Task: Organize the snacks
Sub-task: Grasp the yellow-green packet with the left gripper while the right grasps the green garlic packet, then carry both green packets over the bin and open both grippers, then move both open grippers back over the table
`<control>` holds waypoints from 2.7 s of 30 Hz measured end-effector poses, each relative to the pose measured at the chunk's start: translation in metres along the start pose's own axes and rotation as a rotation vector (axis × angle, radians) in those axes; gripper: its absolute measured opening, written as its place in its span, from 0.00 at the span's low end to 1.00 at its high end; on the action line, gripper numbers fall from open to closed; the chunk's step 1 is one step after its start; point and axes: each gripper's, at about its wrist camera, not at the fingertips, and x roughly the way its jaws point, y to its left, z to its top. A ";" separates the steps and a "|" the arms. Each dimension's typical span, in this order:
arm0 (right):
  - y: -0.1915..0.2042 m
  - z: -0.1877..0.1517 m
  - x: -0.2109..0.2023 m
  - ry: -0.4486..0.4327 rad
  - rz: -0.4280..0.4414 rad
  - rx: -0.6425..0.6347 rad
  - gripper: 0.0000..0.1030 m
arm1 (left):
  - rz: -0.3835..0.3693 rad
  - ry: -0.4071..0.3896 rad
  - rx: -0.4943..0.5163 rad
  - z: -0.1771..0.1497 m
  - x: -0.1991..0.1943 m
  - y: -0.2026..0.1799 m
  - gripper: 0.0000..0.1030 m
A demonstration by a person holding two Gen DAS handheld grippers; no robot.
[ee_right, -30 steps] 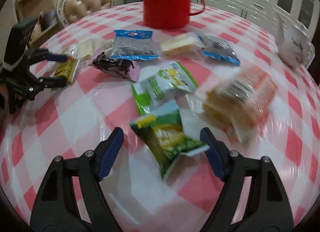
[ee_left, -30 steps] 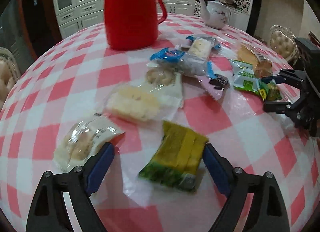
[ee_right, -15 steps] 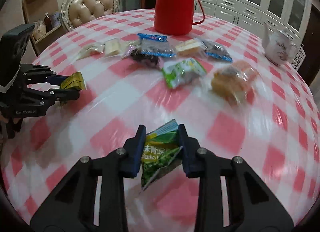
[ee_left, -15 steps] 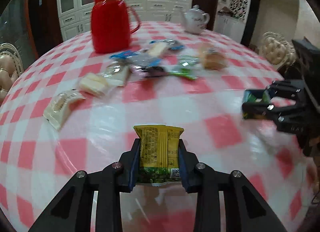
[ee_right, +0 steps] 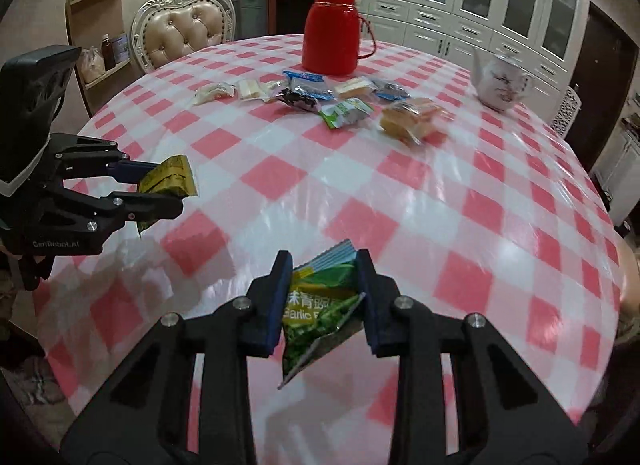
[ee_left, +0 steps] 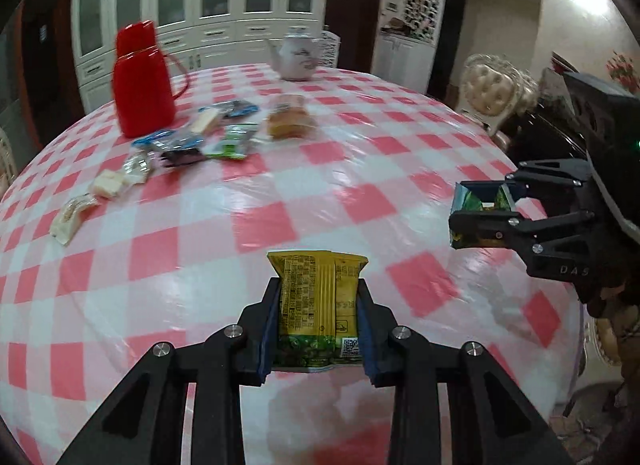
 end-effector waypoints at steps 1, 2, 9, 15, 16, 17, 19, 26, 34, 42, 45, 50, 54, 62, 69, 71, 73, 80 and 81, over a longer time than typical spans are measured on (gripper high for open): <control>-0.001 -0.004 -0.004 0.004 -0.007 -0.005 0.35 | -0.002 0.001 0.011 -0.001 -0.001 -0.007 0.34; -0.002 -0.011 -0.012 0.010 -0.019 -0.013 0.35 | -0.007 0.003 0.026 -0.001 -0.002 -0.016 0.34; -0.021 -0.054 -0.052 0.042 -0.090 0.009 0.35 | -0.070 0.011 0.149 0.000 0.003 -0.081 0.34; -0.042 -0.095 -0.084 0.079 -0.144 0.051 0.35 | -0.133 0.026 0.239 -0.001 0.013 -0.139 0.34; -0.045 -0.100 -0.088 0.083 -0.153 0.059 0.35 | -0.141 0.031 0.253 -0.002 0.015 -0.148 0.34; -0.049 -0.107 -0.093 0.089 -0.161 0.069 0.35 | -0.150 0.038 0.273 -0.003 0.017 -0.159 0.34; -0.058 -0.120 -0.101 0.100 -0.174 0.090 0.35 | -0.169 0.050 0.298 -0.003 0.022 -0.177 0.34; -0.093 -0.170 -0.133 0.113 -0.224 0.226 0.35 | -0.235 0.084 0.409 -0.010 0.034 -0.245 0.34; -0.132 -0.210 -0.149 0.133 -0.275 0.333 0.35 | -0.302 0.134 0.515 -0.024 0.051 -0.308 0.34; -0.154 -0.238 -0.155 0.167 -0.309 0.390 0.35 | -0.416 0.181 0.522 -0.035 0.058 -0.338 0.34; -0.157 -0.246 -0.153 0.189 -0.301 0.403 0.35 | -0.453 0.212 0.514 -0.039 0.063 -0.344 0.34; -0.163 -0.261 -0.140 0.265 -0.303 0.442 0.36 | -0.551 0.244 0.471 -0.045 0.070 -0.350 0.38; -0.175 -0.268 -0.140 0.325 -0.376 0.492 0.51 | -0.569 0.207 0.429 -0.039 0.063 -0.342 0.73; -0.158 -0.218 -0.135 0.182 -0.337 0.442 0.57 | -0.478 0.073 0.304 -0.010 0.038 -0.273 0.74; -0.103 -0.108 -0.073 0.041 -0.190 0.264 0.67 | -0.213 0.026 0.199 -0.001 0.031 -0.156 0.75; -0.086 -0.075 -0.045 0.035 -0.162 0.194 0.68 | -0.159 0.025 0.147 -0.001 0.031 -0.120 0.75; -0.076 -0.053 -0.024 0.028 -0.145 0.151 0.68 | -0.136 0.016 0.092 0.000 0.029 -0.086 0.75; -0.104 0.050 0.081 0.013 -0.070 0.377 0.71 | 0.063 -0.028 -0.134 0.011 0.030 0.040 0.75; -0.108 0.066 0.097 0.010 -0.082 0.417 0.73 | 0.094 -0.038 -0.169 0.012 0.029 0.059 0.75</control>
